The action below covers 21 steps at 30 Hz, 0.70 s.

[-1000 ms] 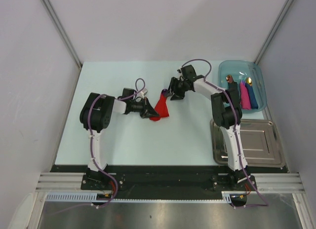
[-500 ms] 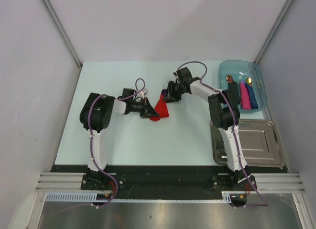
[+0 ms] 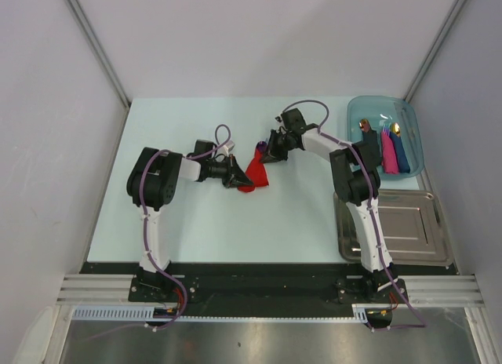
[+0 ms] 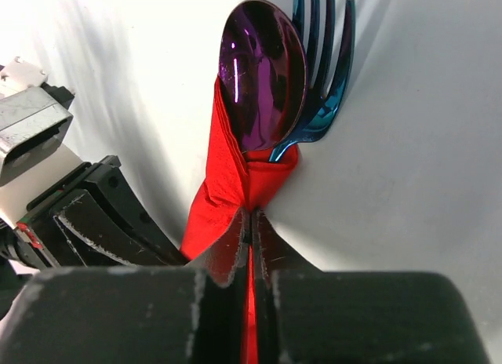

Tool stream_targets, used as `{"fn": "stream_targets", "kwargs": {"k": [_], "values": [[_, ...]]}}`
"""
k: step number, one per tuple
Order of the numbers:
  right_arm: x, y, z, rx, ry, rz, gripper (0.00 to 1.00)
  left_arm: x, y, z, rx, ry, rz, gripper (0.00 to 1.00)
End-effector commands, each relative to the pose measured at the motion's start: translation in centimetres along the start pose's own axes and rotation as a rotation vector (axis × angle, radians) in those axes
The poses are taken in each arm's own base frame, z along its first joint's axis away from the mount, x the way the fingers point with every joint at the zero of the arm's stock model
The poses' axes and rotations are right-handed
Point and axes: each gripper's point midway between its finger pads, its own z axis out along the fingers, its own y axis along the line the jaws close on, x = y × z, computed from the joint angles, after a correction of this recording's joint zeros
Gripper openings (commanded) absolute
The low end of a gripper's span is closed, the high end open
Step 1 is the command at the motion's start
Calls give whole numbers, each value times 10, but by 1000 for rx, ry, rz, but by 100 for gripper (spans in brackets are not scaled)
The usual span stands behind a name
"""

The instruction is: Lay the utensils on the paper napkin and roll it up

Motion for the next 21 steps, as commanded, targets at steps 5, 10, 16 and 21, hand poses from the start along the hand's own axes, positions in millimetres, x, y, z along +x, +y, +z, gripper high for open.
{"fn": "stream_targets", "kwargs": {"k": [5, 10, 16, 21], "values": [[-1, 14, -2, -105, 27, -11, 0, -9, 13, -4, -95, -76, 30, 1], [-24, 43, -25, -197, -24, -46, 0, -27, -31, -17, -36, -140, 153, 18], [-29, 53, -43, -219, -46, -69, 0, -42, -63, -36, -34, -207, 246, 41], [-30, 63, -59, -254, -61, -100, 0, -57, -74, -58, -65, -276, 287, 54]]}}
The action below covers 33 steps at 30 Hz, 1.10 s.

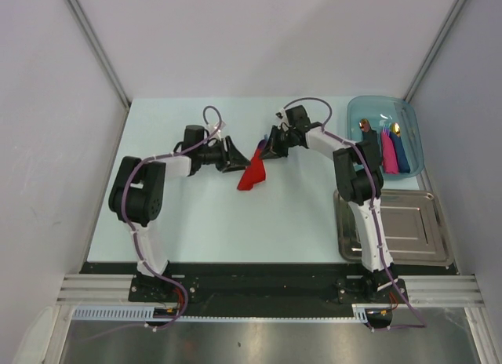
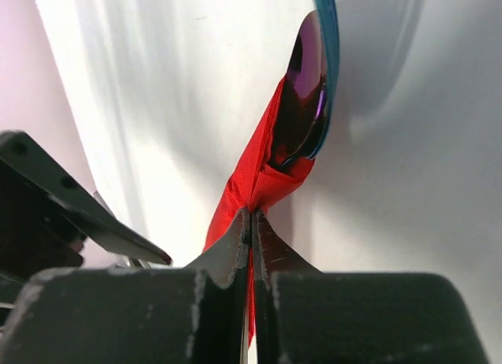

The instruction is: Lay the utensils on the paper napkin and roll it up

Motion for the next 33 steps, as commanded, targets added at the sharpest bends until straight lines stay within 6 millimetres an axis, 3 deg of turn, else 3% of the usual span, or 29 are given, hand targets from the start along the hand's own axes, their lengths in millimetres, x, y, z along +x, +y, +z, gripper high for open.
{"fn": "stream_targets", "kwargs": {"k": [1, 8, 9, 11, 15, 17, 18, 22, 23, 25, 26, 28, 29, 33], "values": [[-20, 55, -39, -126, -77, -112, 0, -31, -13, -22, -42, -96, 106, 61], [-25, 81, -58, -198, -101, -182, 0, -43, -18, -34, -83, -143, 165, 75], [-26, 83, -61, -206, -109, -192, 0, -46, -21, -36, -84, -155, 177, 76], [-26, 91, -68, -224, -117, -225, 0, -50, -25, -39, -83, -173, 196, 87], [-27, 109, -85, -282, -137, -294, 0, -63, -40, -49, -58, -211, 319, 92], [-27, 123, -98, -316, -149, -355, 0, -77, -58, -59, -45, -245, 380, 94], [-25, 129, -104, -333, -151, -384, 0, -84, -69, -65, -37, -251, 423, 100], [-21, 157, -134, -389, -178, -514, 0, -96, -102, -87, -31, -265, 556, 100], [-19, 169, -149, -402, -197, -549, 0, -97, -119, -99, -25, -284, 595, 99], [-16, 181, -163, -423, -211, -598, 0, -97, -135, -113, -27, -323, 659, 100], [-13, 192, -177, -435, -229, -628, 0, -97, -155, -127, -18, -366, 715, 100], [-9, 207, -193, -461, -246, -669, 0, -95, -173, -140, -15, -402, 782, 100], [-6, 213, -198, -472, -249, -683, 0, -91, -191, -153, 3, -428, 827, 100], [17, 250, -242, -518, -306, -802, 0, -78, -233, -179, 63, -482, 1004, 100]]}}
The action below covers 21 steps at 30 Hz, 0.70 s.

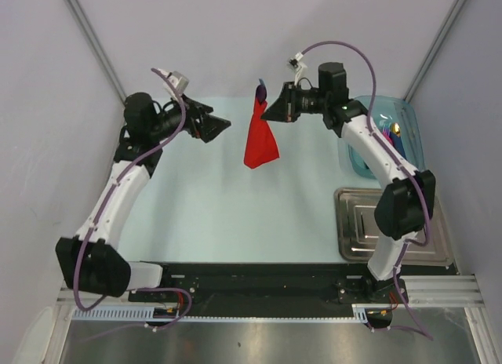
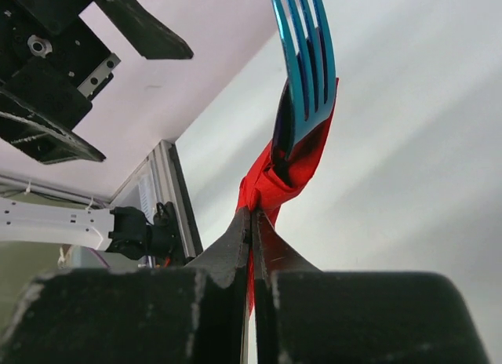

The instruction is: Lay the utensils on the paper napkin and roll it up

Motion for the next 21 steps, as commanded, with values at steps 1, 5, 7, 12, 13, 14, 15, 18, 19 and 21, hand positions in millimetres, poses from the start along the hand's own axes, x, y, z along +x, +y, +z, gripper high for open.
{"fn": "stream_targets", "kwargs": {"k": [1, 5, 7, 12, 13, 14, 15, 18, 19, 21], "values": [[-25, 78, -33, -108, -72, -235, 0, -42, -43, -27, 95, -91, 250, 100], [-13, 122, -46, -142, -72, -345, 0, -27, -90, -43, 333, 27, 215, 100], [-7, 144, -57, -153, -78, -410, 0, -22, -114, -48, 426, 36, 193, 100], [9, 188, -63, -184, -83, -493, 0, -12, -156, -57, 505, 41, 216, 96], [11, 198, -68, -189, -88, -510, 0, -11, -166, -58, 531, 41, 213, 94], [12, 199, -67, -176, -91, -522, 0, -6, -169, -59, 536, 53, 168, 91], [14, 205, -68, -179, -92, -529, 0, -5, -173, -60, 545, 48, 154, 89], [20, 215, -67, -178, -91, -544, 0, -4, -187, -66, 590, 30, 97, 82], [24, 220, -66, -186, -86, -548, 0, -2, -191, -66, 600, 33, 90, 81], [26, 222, -65, -176, -90, -554, 0, 1, -199, -70, 616, 30, 90, 78]]}}
